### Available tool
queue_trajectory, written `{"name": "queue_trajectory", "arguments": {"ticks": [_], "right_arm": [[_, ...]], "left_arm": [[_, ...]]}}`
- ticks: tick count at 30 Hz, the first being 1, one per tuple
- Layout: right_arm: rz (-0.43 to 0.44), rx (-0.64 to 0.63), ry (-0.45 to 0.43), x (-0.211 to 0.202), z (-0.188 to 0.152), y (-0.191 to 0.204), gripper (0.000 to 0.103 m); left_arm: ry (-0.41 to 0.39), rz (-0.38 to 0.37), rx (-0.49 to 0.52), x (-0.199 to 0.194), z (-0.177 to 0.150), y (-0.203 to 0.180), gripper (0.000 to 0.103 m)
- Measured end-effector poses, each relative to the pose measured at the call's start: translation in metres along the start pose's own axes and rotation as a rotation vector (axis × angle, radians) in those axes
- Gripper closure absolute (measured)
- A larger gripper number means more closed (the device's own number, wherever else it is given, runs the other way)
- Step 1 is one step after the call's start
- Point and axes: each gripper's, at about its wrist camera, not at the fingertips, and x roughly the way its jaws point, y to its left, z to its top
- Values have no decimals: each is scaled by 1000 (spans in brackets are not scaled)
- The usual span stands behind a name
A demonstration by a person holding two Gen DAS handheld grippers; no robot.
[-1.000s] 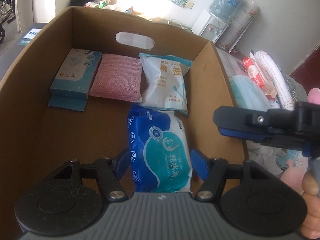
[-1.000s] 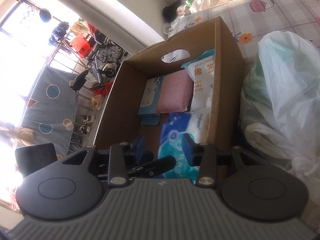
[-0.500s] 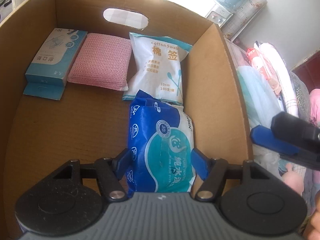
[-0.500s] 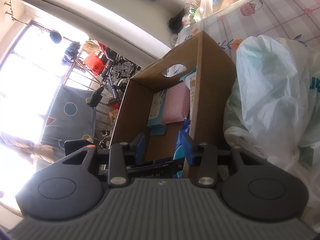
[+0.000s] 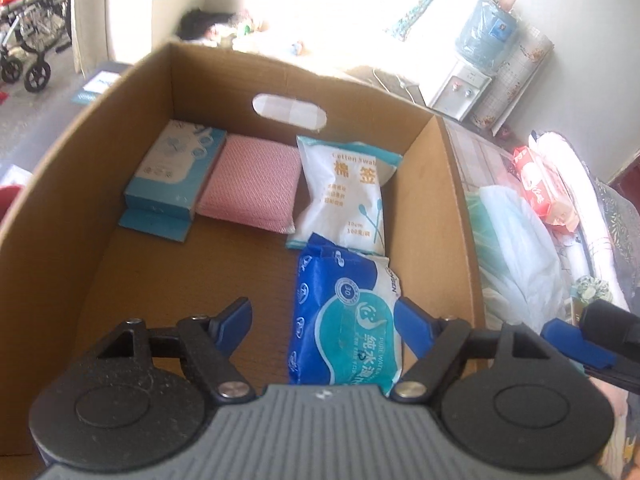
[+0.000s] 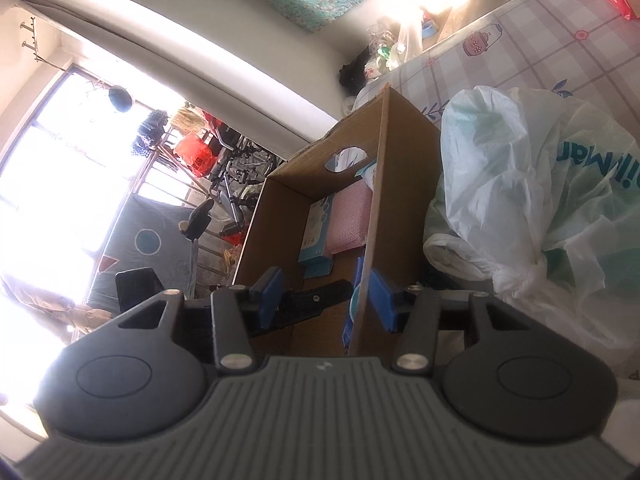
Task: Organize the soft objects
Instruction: 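Move the left gripper to the pink plush pig toy on the bed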
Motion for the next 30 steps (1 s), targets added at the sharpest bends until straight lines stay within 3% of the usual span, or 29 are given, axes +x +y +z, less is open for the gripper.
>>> {"name": "queue_trajectory", "arguments": {"ticks": [5,11,22,30], "right_arm": [[-9,-12,-69,-35,-15,0,38],[-54,-22,-172,-98,-31,-16,35],[-253,72,-405,-242,-62,-91,34],[-365,169,-456,-289,-71,-160,33]], "left_arm": [[-155,21,82,-55,-12,-25,19],[-254,-61,212,-96,-32,-81,17],[-147,-315,480,-70,-98,-204,17],[-63,-436,611,-32,-152,-272,24]]}}
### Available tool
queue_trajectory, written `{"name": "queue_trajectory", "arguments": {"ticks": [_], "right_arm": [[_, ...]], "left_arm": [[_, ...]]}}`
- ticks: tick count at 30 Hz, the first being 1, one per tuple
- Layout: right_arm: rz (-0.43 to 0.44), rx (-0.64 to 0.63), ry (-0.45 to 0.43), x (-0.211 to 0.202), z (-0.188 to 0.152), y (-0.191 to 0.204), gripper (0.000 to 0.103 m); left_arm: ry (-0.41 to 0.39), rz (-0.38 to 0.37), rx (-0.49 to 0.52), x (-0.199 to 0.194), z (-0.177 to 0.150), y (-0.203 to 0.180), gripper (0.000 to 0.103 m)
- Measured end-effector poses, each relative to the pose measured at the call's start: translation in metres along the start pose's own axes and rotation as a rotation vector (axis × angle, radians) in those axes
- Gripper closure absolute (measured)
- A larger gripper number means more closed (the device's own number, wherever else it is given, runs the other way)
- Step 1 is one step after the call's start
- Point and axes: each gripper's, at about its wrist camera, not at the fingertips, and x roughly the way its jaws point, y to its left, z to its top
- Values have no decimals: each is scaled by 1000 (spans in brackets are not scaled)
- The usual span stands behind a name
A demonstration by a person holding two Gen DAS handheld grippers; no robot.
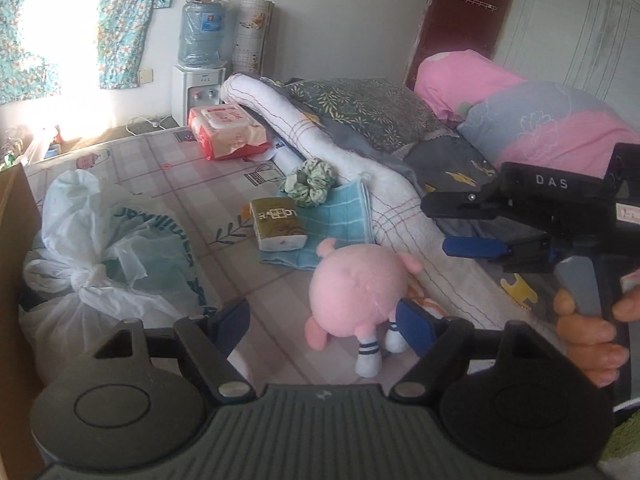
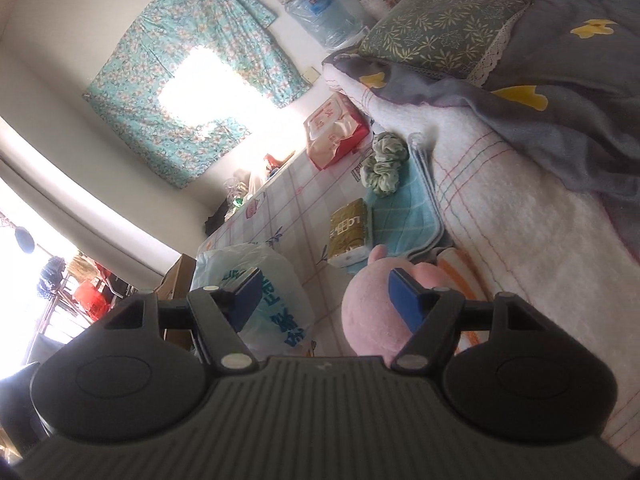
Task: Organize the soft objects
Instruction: 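Move the left gripper to the pink plush pig toy on the bed, then grasp the pink plush pig toy with the left gripper and lift it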
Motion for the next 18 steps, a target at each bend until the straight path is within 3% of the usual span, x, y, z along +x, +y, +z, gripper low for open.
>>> {"name": "queue_trajectory", "arguments": {"ticks": [2,7,10,14,18], "right_arm": [[-14,22,16,7,8,-15,33],[-64,51,77,44,22,-39,33],[-82,68,133,66,26,-51,33],[-28,104,183,78,23,-54,33],[80,147,208,74,18,-44,33]], "left_arm": [[22,-25,11,16,-2,-11,30],[49,-55,18,48,-2,-26,31],[83,-62,8,67,-1,-27,37],[111,-78,-1,84,-2,-23,38],[144,-110,-24,91,-3,-17,38]]}}
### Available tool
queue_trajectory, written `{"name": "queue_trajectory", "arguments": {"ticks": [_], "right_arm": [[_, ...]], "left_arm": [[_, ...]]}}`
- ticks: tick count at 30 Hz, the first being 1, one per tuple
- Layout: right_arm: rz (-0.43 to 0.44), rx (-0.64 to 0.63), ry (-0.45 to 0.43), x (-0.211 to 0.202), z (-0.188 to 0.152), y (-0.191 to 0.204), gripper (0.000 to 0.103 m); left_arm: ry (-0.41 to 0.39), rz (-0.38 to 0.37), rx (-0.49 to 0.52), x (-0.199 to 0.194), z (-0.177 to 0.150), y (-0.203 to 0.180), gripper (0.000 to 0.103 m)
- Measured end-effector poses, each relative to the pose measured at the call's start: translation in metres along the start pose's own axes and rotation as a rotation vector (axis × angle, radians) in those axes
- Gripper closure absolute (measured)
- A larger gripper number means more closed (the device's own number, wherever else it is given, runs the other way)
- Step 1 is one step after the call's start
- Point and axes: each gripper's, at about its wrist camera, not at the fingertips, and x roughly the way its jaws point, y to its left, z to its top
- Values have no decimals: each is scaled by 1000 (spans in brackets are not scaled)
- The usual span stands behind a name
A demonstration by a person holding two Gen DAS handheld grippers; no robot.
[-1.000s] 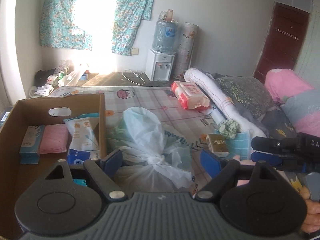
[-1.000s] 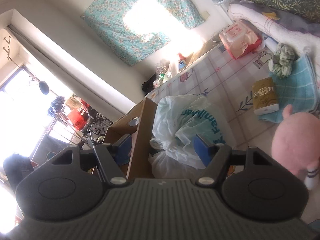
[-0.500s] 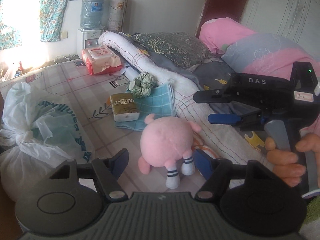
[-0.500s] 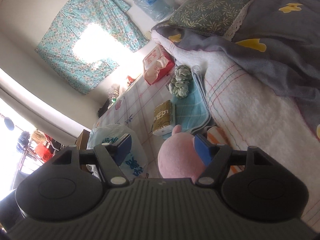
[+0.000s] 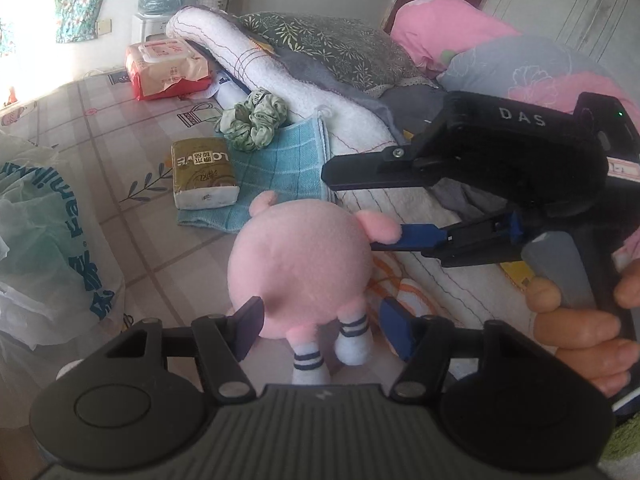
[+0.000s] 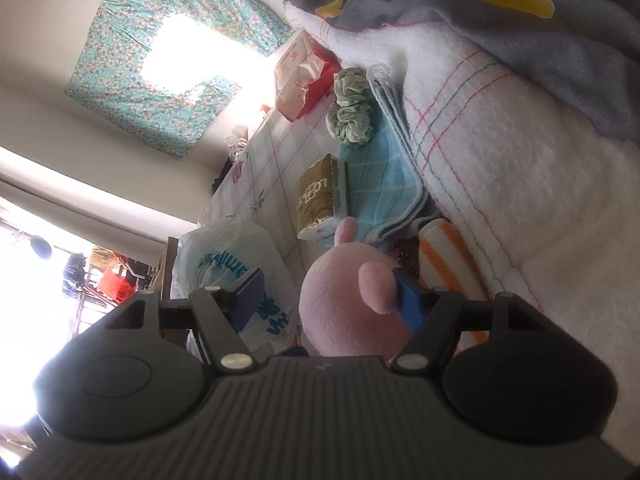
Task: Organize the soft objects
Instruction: 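Grasp the pink plush pig toy with the left gripper and lift it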
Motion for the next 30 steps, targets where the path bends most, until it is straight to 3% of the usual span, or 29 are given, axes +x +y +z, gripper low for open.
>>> {"name": "queue_trajectory", "arguments": {"ticks": [4,17,20,24,27,30], "right_arm": [[68,2,24,2,-6,13,33],[238,-27,86,66,-1,64,33],[227,-22,76,87,4,69,33],[259,-52,29,80,8,77,33],[177,-85,7,73,14,74,33],[105,-39,68,84,16,59,33]], "left_arm": [[10,-2,-12,-8,-3,4,28],[-45,116,-79,-46,-1,36,26],[-54,136,-95,-49,4,44,26],[-56,161,-111,-52,10,55,26],[-48,167,-138,-48,17,64,26],[-27,162,-167,-42,23,72,26]]}}
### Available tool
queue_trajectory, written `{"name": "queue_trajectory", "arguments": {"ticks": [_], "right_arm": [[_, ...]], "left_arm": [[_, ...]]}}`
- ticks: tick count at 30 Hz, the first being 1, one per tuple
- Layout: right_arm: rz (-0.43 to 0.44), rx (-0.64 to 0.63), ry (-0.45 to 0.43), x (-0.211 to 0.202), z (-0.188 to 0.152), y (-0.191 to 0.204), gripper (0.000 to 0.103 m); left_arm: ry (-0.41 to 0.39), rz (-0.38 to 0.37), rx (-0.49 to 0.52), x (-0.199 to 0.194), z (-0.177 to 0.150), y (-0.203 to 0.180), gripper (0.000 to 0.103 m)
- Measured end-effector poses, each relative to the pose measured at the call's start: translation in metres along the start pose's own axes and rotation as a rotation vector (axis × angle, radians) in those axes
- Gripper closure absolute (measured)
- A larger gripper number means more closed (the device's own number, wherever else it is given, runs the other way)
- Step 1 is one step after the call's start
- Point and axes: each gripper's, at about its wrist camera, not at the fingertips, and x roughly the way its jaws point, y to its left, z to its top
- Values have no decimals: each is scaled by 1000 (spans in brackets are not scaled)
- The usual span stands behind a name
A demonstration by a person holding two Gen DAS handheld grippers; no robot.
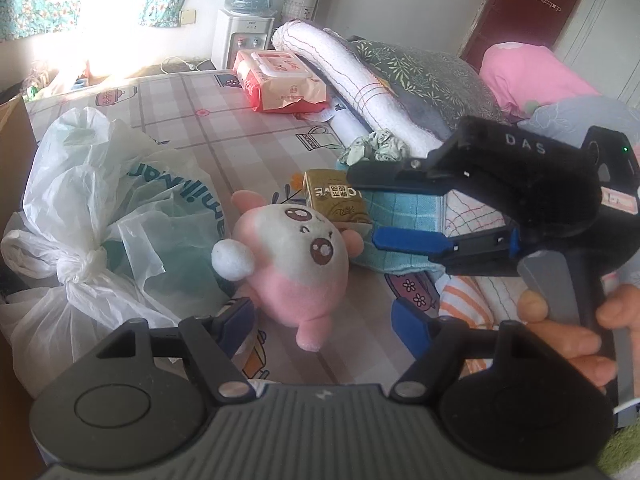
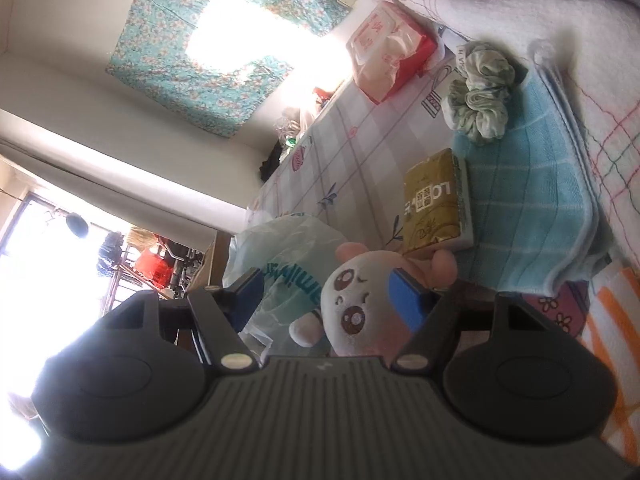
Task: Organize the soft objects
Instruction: 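Grasp the pink plush pig toy with the left gripper and lift it, then carry the plush toy with the left gripper into the cardboard box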
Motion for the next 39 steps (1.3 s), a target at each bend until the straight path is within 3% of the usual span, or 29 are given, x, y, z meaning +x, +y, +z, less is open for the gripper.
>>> {"name": "queue_trajectory", "arguments": {"ticks": [6,13,23,31,35,39], "right_arm": [[-82,71,72,28,4,-27,34],[-46,148,148,65,4,-42,35],[-20,153,100,36,-4,-41,42],[1,-37,14,-21,-15,30,43],[48,-168,19,-24,-23,84,43],[103,-283,87,5,-35,148,43]], "left_arm": [[52,0,-33,21,16,11,26],[80,2,-58,39,26,15,26],[45,-54,-42,22,24,2,26],[-119,-100,-15,-53,20,-13,23],[-235,-44,-30,-104,12,2,21],[-319,39,-106,-151,-2,42,21]]}}
